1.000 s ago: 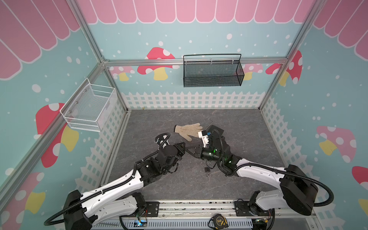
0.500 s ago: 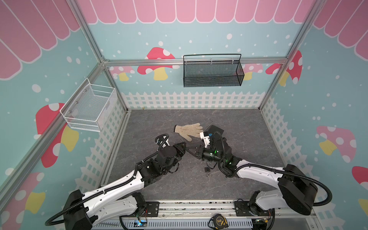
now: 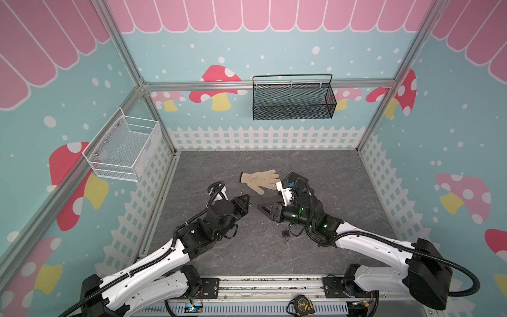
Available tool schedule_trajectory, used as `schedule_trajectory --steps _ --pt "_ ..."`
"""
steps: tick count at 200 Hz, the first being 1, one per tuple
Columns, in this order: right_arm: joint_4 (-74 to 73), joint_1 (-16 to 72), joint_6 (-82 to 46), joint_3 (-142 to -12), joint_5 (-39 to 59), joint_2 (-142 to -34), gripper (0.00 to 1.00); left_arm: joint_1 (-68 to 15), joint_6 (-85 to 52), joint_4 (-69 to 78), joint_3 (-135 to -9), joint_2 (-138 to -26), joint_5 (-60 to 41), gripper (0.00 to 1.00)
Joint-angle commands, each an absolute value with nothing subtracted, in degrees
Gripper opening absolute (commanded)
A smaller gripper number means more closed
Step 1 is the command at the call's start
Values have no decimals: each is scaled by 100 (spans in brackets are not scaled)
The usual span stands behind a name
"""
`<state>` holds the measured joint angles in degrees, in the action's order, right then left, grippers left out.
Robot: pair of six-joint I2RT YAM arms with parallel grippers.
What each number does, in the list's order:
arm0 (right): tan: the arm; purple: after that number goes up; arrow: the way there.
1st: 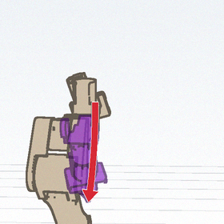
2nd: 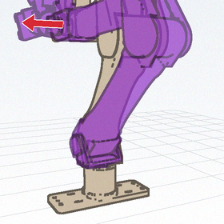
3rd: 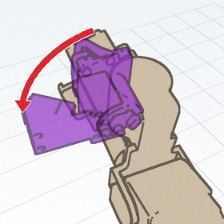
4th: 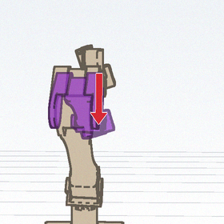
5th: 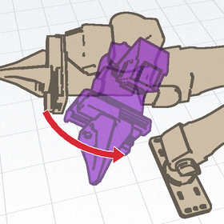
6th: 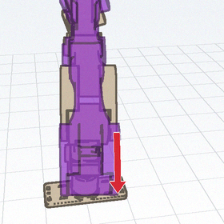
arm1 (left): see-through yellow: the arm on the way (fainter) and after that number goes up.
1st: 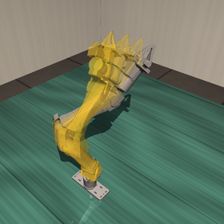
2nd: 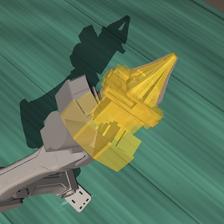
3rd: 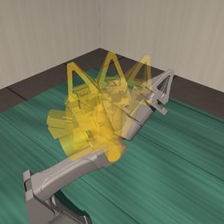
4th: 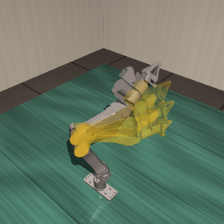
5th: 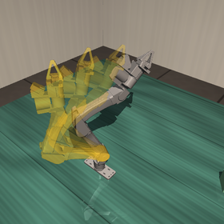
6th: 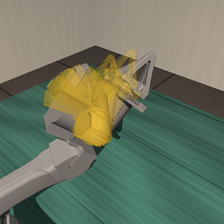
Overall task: Unlock with the key
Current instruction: 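Release the key and pull the right gripper away from the padlock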
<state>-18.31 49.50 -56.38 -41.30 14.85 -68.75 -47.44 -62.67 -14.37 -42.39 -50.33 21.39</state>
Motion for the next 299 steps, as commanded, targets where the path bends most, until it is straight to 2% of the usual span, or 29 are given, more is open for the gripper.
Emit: schedule_trajectory --steps 1,26,51,91,135,177,228,299 --pt "-738 4941 -4619 -4365 848 -6500 45 -4603 -5029 -1794 -4340 -4759 2290 0" --pt "22 4874 -3908 -4579 538 -6196 55 -4588 -3746 -1539 -4038 -4477 2454 0" --pt "637 4783 -3309 -4832 373 -6006 60 -4588 -2644 -870 -3540 -4167 2070 0" --pt "1325 4761 -2609 -5391 525 -6090 63 -4685 -1749 540 -2713 -3949 1044 0" --pt "2023 4763 -2061 -6220 979 -6690 65 -5159 -986 1753 -2244 -4307 1020 0" --pt "2363 4801 -1927 -6881 1005 -7253 65 -5446 -551 2477 -2142 -4803 1541 0" --pt "2838 4956 -1840 -7629 569 -7822 65 -5510 -493 3268 -1970 -5216 1920 0" --pt "3239 5118 -1732 -8249 148 -8430 66 -5528 -478 3314 -1989 -5293 2085 0"
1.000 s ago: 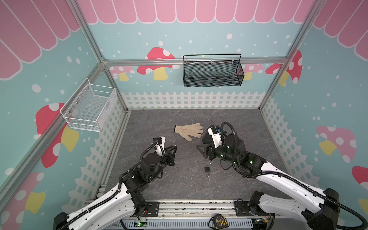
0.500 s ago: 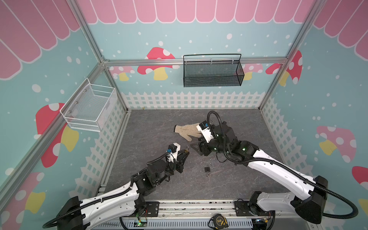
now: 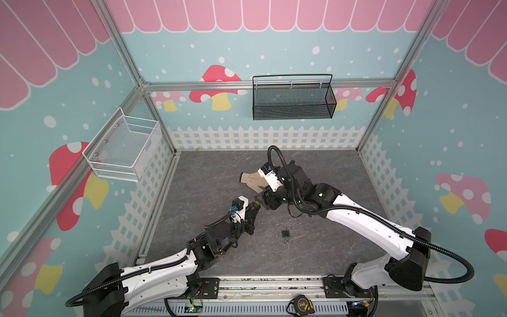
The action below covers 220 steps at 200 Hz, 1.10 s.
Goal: Unlock with the key
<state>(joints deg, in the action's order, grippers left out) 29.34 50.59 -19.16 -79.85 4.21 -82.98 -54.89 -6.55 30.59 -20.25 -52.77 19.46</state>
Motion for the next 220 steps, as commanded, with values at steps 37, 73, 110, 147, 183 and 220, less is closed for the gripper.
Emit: schedule_trajectory --steps 37,73,110,147,183,220 --pt "3340 5157 -1696 -8430 -59 -8556 66 -5523 -482 3233 -2016 -5280 2104 0" --pt "3537 5186 -1618 -8624 -237 -8733 66 -5528 -436 3287 -1986 -5300 2131 0" --pt "3945 5186 -1497 -8970 -446 -8963 66 -5528 -391 3305 -1986 -5309 2160 0" --pt "4344 5179 -1385 -9260 -791 -9112 67 -5528 -311 3324 -1952 -5290 2197 0" --pt "4446 5169 -1289 -9375 -785 -9112 68 -5528 -247 3328 -1939 -5244 2198 0" --pt "4498 5159 -1192 -9231 -676 -9098 68 -5527 -237 3375 -1916 -5187 2191 0"
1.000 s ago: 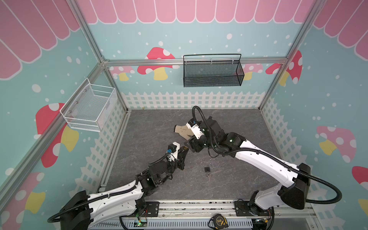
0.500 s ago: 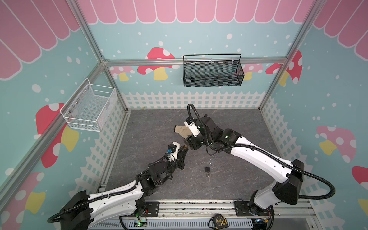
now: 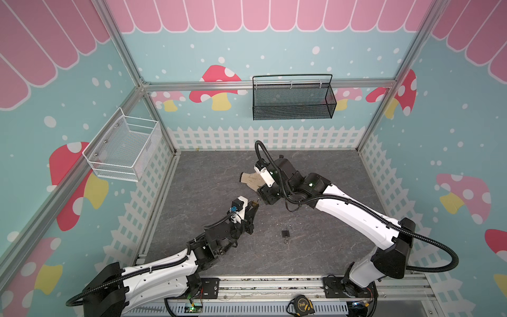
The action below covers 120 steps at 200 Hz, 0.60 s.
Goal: Unlock with the key
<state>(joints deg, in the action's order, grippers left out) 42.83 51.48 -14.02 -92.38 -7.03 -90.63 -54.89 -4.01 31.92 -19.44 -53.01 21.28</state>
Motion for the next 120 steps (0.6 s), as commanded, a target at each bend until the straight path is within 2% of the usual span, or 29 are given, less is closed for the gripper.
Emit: schedule_trajectory --steps 1,79,120 --pt "4499 5159 -1189 -9230 -668 -9097 68 -5528 -237 3375 -1916 -5186 2194 0" --pt "4426 5057 -1297 -8748 -634 -8609 69 -5528 -201 3358 -1913 -5178 2250 0" --pt "4059 4642 -1565 -8076 -646 -8173 70 -5528 -416 2926 -2016 -5127 2401 0"
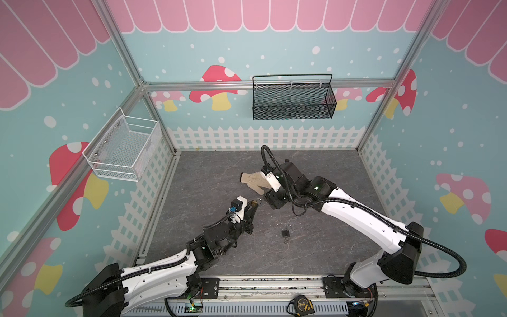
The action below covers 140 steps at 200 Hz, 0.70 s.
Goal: Unlock with the key
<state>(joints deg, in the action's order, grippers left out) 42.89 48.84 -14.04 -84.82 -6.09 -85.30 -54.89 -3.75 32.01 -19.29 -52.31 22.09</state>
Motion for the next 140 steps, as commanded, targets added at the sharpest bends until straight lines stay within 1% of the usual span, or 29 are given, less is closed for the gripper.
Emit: schedule_trajectory --steps 1,21,35,64,77,109,140 --pt "4034 4628 -1574 -8050 -635 -8151 70 -5528 -432 2887 -2032 -5121 2400 0" --pt "3639 4293 -1743 -7566 -312 -7814 70 -5528 -792 2024 -2344 -5000 2475 0" --pt "3303 4144 -1817 -7161 -275 -7542 70 -5528 -1097 1342 -2514 -4934 2572 0" --pt "2664 3935 -2077 -6335 -132 -7085 70 -5544 -2095 -221 -3026 -4966 2496 0" --pt "2309 3904 -2131 -5923 87 -6898 71 -5562 -2637 -854 -3185 -5071 2434 0" --pt "1347 3902 -2431 -4931 566 -6550 71 -5719 -3801 -1923 -3476 -5415 2172 0" --pt "667 3902 -2837 -4038 694 -6307 71 -5887 -4863 -2640 -3718 -5865 2168 0"
